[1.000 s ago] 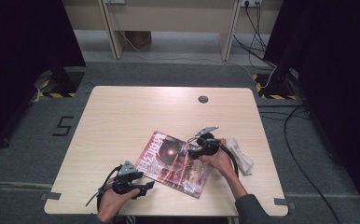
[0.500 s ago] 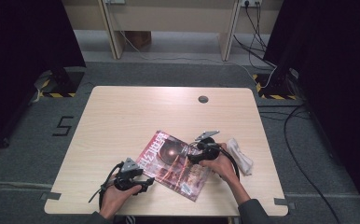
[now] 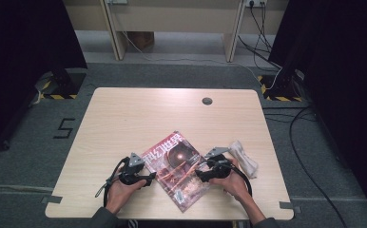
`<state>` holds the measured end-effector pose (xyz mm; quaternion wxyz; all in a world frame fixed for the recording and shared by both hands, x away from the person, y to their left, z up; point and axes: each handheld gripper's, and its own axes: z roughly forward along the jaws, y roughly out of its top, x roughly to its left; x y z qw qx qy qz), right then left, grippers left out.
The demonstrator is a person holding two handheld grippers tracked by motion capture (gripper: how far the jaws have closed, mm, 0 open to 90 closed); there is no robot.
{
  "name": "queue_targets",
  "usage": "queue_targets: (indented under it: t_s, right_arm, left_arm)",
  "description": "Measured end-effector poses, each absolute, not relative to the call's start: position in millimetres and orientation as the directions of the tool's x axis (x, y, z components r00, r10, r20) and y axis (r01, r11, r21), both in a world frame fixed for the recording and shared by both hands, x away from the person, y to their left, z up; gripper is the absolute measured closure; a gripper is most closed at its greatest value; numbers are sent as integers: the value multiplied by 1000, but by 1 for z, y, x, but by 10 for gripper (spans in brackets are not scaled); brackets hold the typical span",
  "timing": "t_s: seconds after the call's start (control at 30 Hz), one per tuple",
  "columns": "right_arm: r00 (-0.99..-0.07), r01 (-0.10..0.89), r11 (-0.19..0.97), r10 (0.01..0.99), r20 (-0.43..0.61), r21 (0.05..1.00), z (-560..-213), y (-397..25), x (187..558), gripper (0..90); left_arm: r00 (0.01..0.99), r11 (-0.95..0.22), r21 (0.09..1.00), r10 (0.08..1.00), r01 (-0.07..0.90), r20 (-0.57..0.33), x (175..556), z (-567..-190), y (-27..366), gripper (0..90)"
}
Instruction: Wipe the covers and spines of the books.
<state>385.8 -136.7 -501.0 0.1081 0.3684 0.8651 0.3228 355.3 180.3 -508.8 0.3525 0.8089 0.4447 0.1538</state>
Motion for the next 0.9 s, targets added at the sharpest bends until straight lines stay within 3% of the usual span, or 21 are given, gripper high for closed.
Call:
queue_targets:
  t_s: [0.53, 0.77, 0.9]
  right_arm:
    - [-697, 555, 515, 716, 29, 653, -503, -142, 349, 247]
    - [-715, 540, 528, 698, 27, 655, -502, -147, 341, 238]
    - [-737, 509, 554, 676, 2, 659, -502, -149, 330, 201]
  left_arm:
    - [526, -362, 720, 851, 592, -5, 378, -508, 171, 388]
    - [528, -337, 736, 849, 587, -32, 373, -505, 173, 358]
    - [567, -329, 744, 819, 582, -82, 351, -502, 173, 355]
